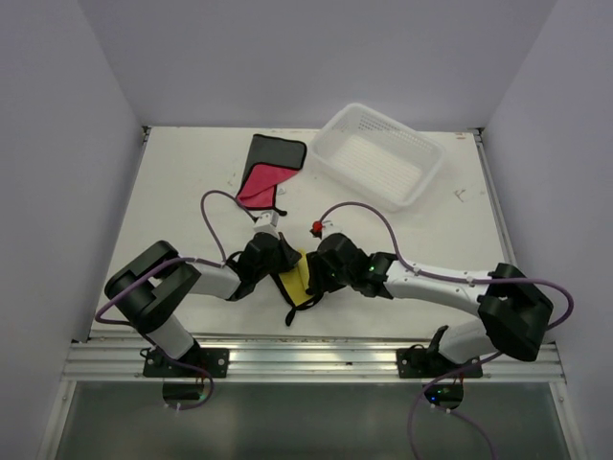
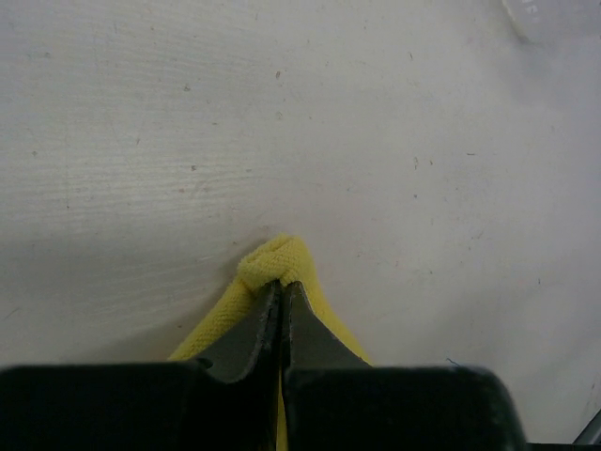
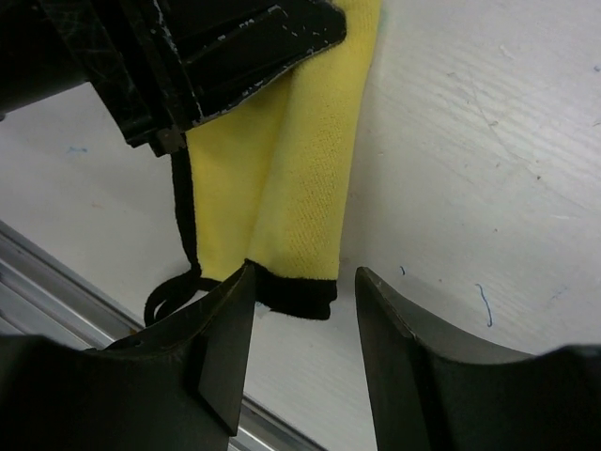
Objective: Roll the towels
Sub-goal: Roll the towel
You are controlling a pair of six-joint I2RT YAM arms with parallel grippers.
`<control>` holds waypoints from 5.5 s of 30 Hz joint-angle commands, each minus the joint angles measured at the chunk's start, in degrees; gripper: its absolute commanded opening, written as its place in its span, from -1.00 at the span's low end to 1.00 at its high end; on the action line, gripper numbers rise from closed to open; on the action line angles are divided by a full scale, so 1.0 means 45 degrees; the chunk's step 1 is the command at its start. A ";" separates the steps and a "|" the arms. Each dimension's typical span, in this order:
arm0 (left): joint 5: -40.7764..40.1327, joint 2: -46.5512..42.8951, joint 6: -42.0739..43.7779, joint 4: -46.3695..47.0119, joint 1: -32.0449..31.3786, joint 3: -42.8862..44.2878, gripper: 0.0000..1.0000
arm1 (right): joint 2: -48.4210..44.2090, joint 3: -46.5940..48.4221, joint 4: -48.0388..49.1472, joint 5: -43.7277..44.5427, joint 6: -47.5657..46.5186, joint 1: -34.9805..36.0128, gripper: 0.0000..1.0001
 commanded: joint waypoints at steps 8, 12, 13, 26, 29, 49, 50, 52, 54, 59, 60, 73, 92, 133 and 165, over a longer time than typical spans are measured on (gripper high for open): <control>-0.0870 0.0391 0.0350 -0.1187 -0.0051 -0.0414 -1.00 | 0.1598 0.0247 0.0910 -0.1033 0.0548 -0.0487 0.03; -0.0870 0.0313 0.0389 -0.1168 -0.0051 -0.0434 -1.00 | 0.1717 0.0032 0.1144 -0.1111 0.0607 -0.0565 -0.13; -0.0890 0.0274 0.0408 -0.1149 -0.0051 -0.0434 -1.00 | 0.1698 -0.0084 0.1261 -0.1150 0.0665 -0.0604 -0.19; -0.0519 0.0391 0.0702 -0.1225 -0.0051 -0.0220 -1.00 | 0.1561 -0.0514 0.1496 -0.1638 0.0705 -0.0663 -0.78; -0.0480 0.0176 0.0740 -0.1964 -0.0051 0.0151 -0.99 | 0.1328 -0.0807 0.1789 -0.1522 0.0296 -0.0663 -1.00; 0.0965 -0.1796 0.0878 -0.7650 0.0223 0.4351 -0.35 | 0.0954 -0.0750 0.1655 0.4353 -0.1093 0.2676 -1.00; 0.0946 -0.1816 0.0897 -0.7652 0.0242 0.4409 -0.34 | 0.1052 -0.0653 0.1575 0.4609 -0.1034 0.2773 -1.00; 0.1063 -0.1817 0.0897 -0.8373 0.0223 0.4546 -0.32 | 0.1267 -0.0476 0.1399 0.5097 -0.0975 0.2989 -1.00; 0.1336 -0.1777 0.0916 -0.8550 0.0223 0.4566 -0.31 | 0.1365 -0.0359 0.1321 0.5333 -0.0975 0.3184 -1.00; 0.2136 -0.1855 0.0624 -0.8200 0.0125 0.4041 -0.30 | 0.1755 0.0050 0.1009 0.6366 -0.1033 0.3555 -1.00; 0.2138 -0.1894 0.0585 -0.8083 0.0106 0.3942 -0.30 | 0.1853 0.0148 0.0834 0.6504 -0.1034 0.3730 -1.00; 0.2079 -0.2011 0.0448 -0.7945 -0.0129 0.3629 -0.29 | 0.3199 0.1398 -0.0514 0.8690 -0.1619 0.5117 -1.00; 0.1746 -0.3144 0.0330 -0.7887 -0.0129 0.3024 -0.28 | 0.6657 0.4581 -0.4341 1.1133 -0.2049 0.7109 -1.00; -0.0673 -0.5101 -0.1292 -0.7453 -0.0734 -0.0475 -0.71 | 0.4549 0.2747 -0.3015 0.8303 -0.1756 0.5646 -1.00; -0.2610 -0.3437 0.0485 -0.7287 0.0262 0.0601 -1.00 | 0.6189 0.4230 -0.5378 0.9631 -0.2069 0.6290 -1.00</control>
